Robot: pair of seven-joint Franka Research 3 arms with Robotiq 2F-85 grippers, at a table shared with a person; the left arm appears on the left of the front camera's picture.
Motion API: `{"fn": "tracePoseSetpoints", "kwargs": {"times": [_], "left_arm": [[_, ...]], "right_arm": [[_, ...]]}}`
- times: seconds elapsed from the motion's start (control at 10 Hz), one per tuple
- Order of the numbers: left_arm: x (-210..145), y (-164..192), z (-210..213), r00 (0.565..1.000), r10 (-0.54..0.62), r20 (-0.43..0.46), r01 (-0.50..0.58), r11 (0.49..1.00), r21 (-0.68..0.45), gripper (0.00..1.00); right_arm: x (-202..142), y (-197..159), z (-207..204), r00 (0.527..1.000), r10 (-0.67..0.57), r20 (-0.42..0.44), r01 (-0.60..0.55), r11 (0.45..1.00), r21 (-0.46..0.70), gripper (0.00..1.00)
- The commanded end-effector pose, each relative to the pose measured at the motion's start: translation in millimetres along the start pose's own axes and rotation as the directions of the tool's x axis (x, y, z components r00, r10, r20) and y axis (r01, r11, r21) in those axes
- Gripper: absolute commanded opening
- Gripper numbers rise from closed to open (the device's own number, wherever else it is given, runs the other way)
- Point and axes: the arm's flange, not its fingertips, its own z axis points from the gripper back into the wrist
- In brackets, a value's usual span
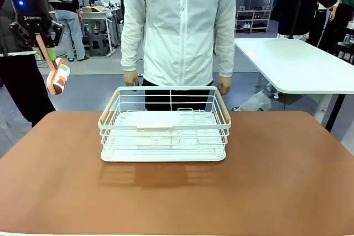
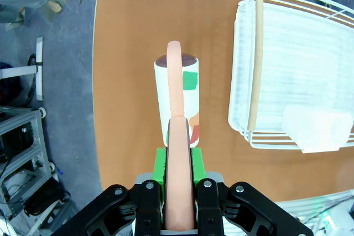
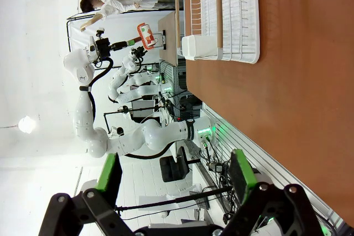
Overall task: Clean the table.
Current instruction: Place the Lint Roller down when the Dish drying rack is positioned in the middle of the table.
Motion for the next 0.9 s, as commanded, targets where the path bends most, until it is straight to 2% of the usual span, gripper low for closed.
{"fn": "tracePoseSetpoints", "kwargs": {"times": [0.0,0.8], "left_arm": [[0.7,1.7,3.2,1.0,0.001,0.006,-0.001,1.0,0.005,0.21],[0.7,1.7,3.2,1.0,0.001,0.006,-0.001,1.0,0.005,0.21]], "right_arm": [[-1.2,2.3,-0.3,1.0,0.004,0.001,-0.004,1.0,0.0,1.0],[-1.2,2.3,-0.3,1.0,0.004,0.001,-0.004,1.0,0.0,1.0]]}}
